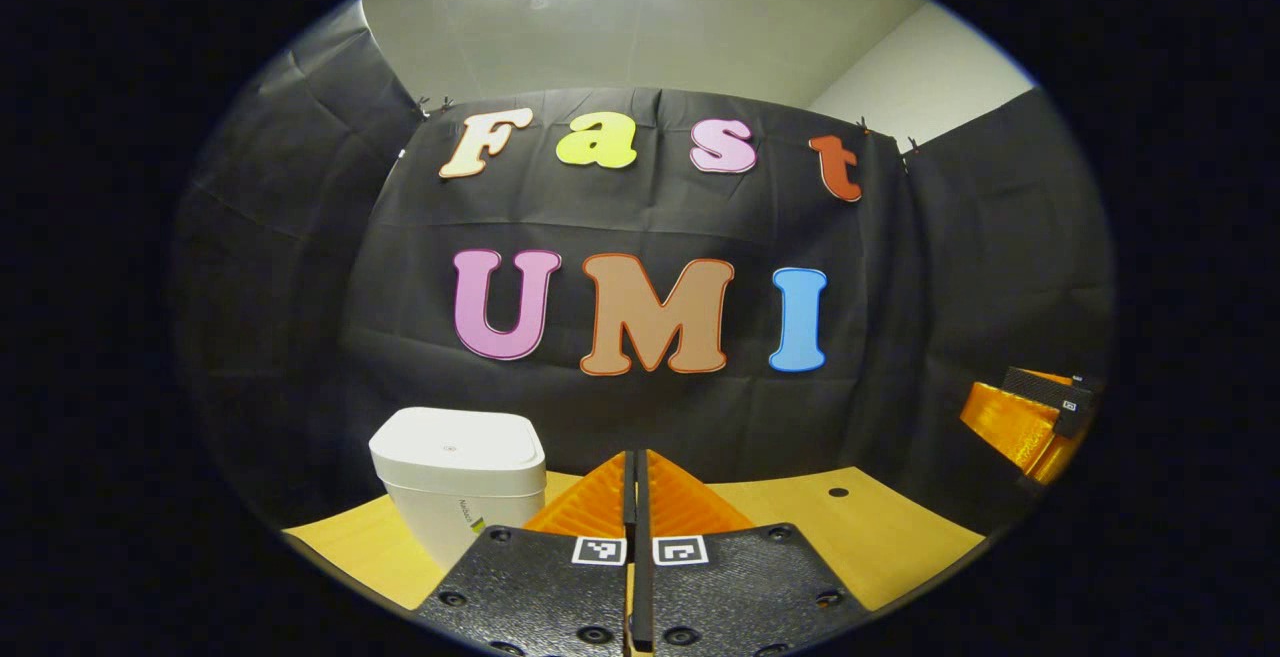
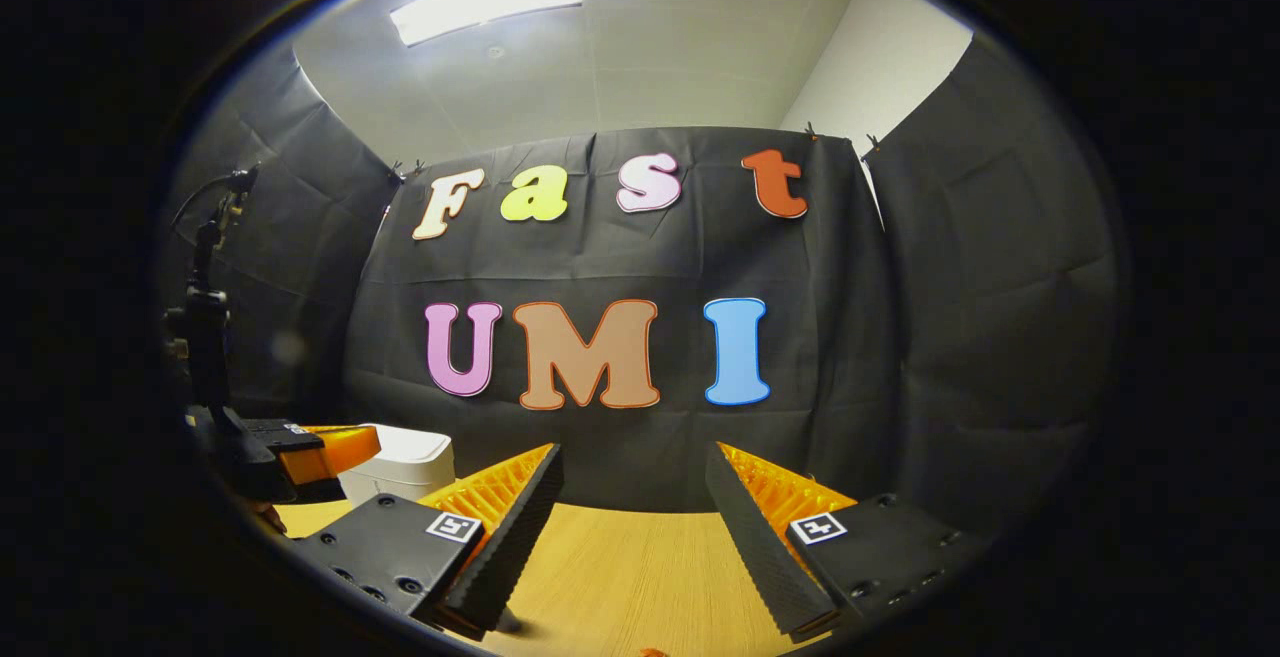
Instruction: Press the lid of the desktop garbage bin to open it, pick up the crumpled paper on the desktop and throw it into the bin, then pick up the pop can on the desktop and drop it into the bin, and finally close the garbage bin lid.
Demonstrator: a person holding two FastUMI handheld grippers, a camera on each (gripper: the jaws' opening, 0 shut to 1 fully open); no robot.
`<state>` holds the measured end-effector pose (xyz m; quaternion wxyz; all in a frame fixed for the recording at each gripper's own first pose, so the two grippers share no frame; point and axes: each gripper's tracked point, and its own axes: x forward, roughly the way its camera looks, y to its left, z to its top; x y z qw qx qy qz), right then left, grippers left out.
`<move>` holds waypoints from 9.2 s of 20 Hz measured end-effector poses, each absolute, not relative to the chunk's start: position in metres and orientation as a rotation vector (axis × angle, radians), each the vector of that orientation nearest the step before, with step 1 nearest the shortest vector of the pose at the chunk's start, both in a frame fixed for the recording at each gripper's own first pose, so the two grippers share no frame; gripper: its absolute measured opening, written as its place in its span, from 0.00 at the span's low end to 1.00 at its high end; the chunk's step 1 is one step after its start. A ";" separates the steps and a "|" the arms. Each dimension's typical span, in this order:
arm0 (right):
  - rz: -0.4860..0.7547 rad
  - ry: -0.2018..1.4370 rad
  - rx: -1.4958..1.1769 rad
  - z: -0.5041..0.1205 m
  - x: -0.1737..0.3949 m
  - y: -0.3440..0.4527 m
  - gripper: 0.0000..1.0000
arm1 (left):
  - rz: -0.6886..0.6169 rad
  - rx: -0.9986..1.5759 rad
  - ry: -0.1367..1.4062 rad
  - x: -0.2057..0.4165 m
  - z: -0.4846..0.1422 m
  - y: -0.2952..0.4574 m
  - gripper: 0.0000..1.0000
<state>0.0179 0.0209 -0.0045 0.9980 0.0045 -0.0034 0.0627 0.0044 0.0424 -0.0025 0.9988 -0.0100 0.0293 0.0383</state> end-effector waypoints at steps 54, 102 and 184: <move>0.114 0.684 -0.055 -0.301 0.068 -0.009 0.96 | 0.088 0.082 0.076 -0.014 -0.013 0.069 0.90; 0.714 0.178 -0.026 -0.044 0.185 0.316 0.20 | 0.134 0.025 0.213 -0.052 -0.065 0.129 0.94; 0.032 0.345 -0.046 -0.136 0.059 -0.049 0.82 | 0.069 0.061 0.017 0.116 0.025 0.120 0.75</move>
